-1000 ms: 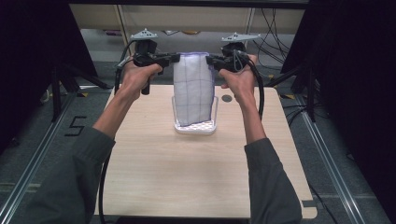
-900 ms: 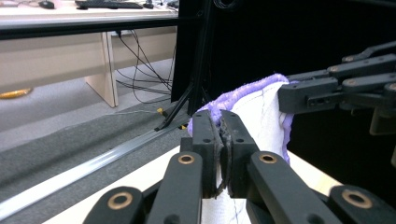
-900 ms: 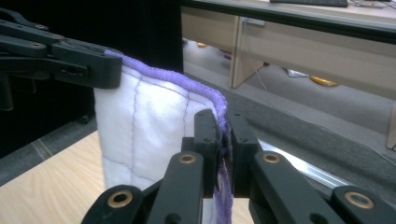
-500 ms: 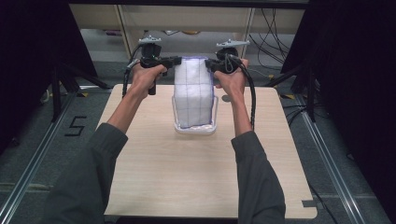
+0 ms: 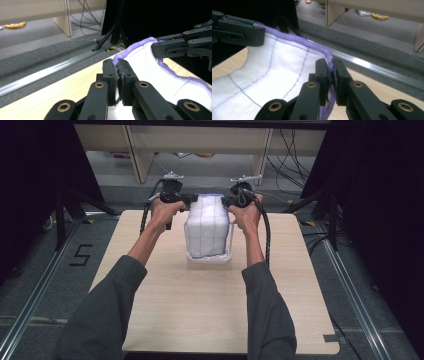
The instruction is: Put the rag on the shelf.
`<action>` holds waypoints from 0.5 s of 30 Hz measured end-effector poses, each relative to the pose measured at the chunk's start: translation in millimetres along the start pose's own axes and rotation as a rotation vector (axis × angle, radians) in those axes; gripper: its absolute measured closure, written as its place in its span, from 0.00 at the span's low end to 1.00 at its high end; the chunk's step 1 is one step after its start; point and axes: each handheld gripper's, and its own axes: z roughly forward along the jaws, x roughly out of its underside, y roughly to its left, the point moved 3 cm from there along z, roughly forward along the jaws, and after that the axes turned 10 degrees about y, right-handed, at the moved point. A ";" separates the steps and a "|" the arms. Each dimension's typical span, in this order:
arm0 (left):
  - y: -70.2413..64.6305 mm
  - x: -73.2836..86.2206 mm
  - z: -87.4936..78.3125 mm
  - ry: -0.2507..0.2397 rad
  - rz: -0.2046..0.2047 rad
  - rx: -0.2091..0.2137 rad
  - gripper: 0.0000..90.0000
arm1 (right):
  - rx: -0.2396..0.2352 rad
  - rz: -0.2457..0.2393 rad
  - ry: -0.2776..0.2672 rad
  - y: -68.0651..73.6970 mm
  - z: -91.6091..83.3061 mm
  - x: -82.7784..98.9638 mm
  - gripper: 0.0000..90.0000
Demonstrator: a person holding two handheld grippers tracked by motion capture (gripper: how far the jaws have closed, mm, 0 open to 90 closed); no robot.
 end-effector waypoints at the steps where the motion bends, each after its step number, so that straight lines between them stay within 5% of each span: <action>1: 0.1 1.2 1.8 0.005 0.002 0.005 0.94 | -0.013 0.004 0.015 -1.9 2.9 3.4 0.93; 15: 7.4 22.8 13.8 0.121 -0.024 -0.001 0.93 | -0.062 0.076 0.116 -7.5 21.7 24.8 0.85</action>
